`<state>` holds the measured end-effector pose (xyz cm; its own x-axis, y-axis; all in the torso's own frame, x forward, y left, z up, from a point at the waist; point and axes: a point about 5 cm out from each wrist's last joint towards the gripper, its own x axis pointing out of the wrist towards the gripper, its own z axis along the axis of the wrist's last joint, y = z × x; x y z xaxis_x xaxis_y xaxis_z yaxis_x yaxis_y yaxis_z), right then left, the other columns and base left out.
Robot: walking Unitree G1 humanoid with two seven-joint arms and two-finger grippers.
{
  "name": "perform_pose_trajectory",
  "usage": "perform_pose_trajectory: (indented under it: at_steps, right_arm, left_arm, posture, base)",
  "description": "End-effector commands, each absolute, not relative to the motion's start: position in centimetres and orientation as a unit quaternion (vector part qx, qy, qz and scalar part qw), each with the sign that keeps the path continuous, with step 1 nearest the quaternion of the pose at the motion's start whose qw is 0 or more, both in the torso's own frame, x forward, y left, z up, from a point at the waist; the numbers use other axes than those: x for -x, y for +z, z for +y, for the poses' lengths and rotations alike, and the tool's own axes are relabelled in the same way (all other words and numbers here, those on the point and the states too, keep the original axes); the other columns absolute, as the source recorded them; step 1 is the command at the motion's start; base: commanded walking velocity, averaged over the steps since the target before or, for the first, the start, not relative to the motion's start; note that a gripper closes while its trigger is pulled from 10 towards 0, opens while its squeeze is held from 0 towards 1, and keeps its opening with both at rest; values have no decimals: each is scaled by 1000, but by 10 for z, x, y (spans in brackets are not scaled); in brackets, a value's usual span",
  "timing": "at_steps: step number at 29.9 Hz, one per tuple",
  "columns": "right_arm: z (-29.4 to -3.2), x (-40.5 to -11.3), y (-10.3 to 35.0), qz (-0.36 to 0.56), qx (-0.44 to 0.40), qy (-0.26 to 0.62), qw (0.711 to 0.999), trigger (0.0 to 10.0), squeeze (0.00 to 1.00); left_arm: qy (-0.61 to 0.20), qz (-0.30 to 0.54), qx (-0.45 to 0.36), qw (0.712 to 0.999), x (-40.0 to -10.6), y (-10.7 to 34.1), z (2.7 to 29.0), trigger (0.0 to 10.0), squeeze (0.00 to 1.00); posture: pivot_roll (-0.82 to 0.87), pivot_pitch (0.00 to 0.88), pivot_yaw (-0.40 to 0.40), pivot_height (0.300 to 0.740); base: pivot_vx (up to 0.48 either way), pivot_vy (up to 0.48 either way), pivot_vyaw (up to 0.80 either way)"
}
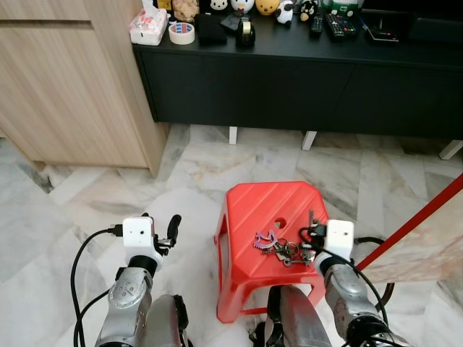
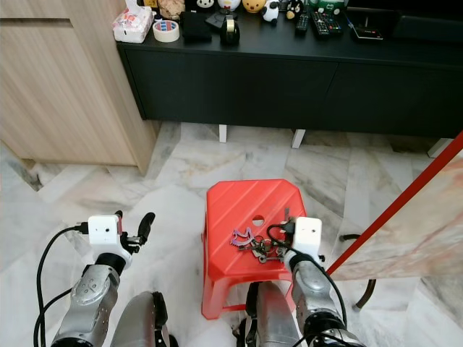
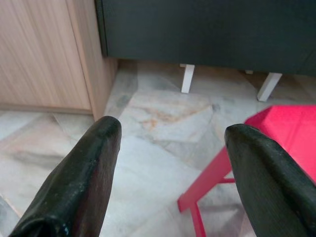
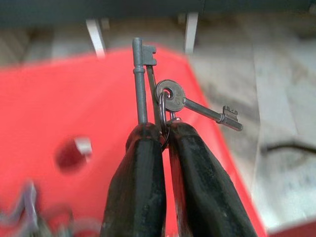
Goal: Hang keys on a hook
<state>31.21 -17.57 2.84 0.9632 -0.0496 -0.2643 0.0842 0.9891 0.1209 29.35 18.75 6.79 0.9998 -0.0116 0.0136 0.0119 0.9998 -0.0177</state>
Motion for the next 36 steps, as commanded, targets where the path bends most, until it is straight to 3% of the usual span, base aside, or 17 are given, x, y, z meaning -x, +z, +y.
perform_pose_trajectory:
  at_steps: [1,13,36]
  right_arm:
    - [-179,-314,35,107,-75,-39,991,10000,0]
    - [-179,-306,28,122,-75,-34,989,10000,0]
    - [-186,-292,5,190,-58,-57,978,10000,0]
  left_arm:
    - [-5,-2,5,1000,-294,65,189,10000,0]
    - [-4,-2,2,1000,-298,61,192,10000,0]
    - [-12,-11,-1,1000,-304,62,193,10000,0]
  posture:
    - [40,43,-55,593]
    - [40,0,-59,593]
    - [44,0,-52,727]
  base:
    - [0,0,0]
    - [0,0,0]
    - [0,0,0]
